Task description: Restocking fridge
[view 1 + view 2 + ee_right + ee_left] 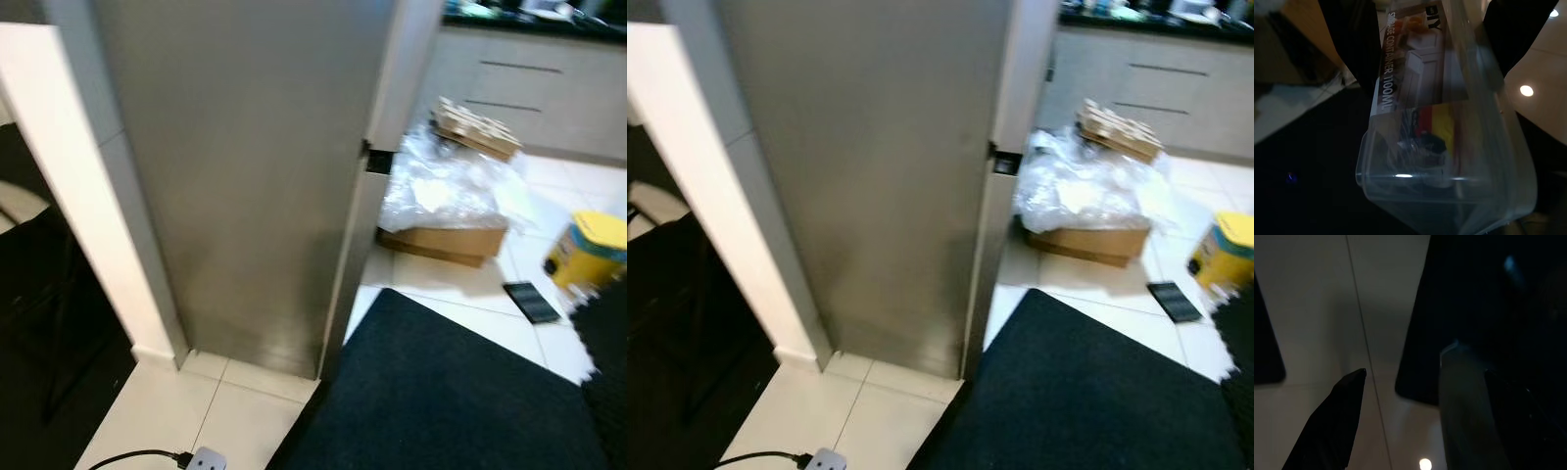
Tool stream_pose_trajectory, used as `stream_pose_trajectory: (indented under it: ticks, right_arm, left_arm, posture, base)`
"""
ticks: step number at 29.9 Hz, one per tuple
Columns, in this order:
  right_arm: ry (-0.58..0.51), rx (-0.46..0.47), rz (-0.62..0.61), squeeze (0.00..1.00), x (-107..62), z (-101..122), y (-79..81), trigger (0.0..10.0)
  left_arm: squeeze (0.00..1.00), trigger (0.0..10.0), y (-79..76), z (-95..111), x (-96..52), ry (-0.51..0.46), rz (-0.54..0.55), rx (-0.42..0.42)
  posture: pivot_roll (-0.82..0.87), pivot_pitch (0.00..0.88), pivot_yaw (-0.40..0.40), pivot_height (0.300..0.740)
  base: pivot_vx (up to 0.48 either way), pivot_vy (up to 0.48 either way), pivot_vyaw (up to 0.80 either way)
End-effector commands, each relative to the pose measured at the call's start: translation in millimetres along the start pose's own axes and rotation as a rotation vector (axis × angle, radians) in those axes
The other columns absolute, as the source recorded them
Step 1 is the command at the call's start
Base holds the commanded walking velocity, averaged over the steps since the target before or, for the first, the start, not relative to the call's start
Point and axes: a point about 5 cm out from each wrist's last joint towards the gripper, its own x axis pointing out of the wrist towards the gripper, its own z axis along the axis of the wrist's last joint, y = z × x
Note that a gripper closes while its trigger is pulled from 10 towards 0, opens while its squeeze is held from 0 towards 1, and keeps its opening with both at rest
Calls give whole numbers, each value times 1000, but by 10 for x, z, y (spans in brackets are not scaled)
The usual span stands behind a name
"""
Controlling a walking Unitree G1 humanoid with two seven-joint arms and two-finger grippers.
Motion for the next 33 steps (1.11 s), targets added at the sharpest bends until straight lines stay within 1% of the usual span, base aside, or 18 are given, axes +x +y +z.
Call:
stream_pose_trajectory:
  ticks: [1, 9, 16, 24, 33]
  right_arm:
    - [-33, 1, -7, 0, -6, 93, -3, 10000]
    - [-42, 1, -5, 0, -4, 119, 18, 10000]
    - [-47, -8, -1, 0, -3, 137, 41, 10000]
    - [-45, -15, -2, 0, -2, 131, 38, 10000]
    - [-48, -24, -7, 0, -4, 129, 25, 10000]
  left_arm:
    - [0, 10000, -37, -126, -14, 36, -5, -12]
    - [0, 10000, -15, -134, -17, 42, 6, -16]
    - [0, 10000, -3, -170, -24, 55, 6, -30]
    - [0, 10000, -8, -185, -27, 61, 1, -26]
    - [0, 10000, 4, -147, -21, 54, 0, -20]
  posture:
    - [-55, 0, -25, 740]
    - [-47, 0, -23, 740]
    - [-41, 0, -25, 740]
    - [-45, 0, -23, 740]
    - [-46, 0, -26, 740]
  base:
    - [0, 0, 0]
    - [0, 0, 0]
    - [0, -342, 0]
    - [0, -383, 0]
    - [0, -388, 0]
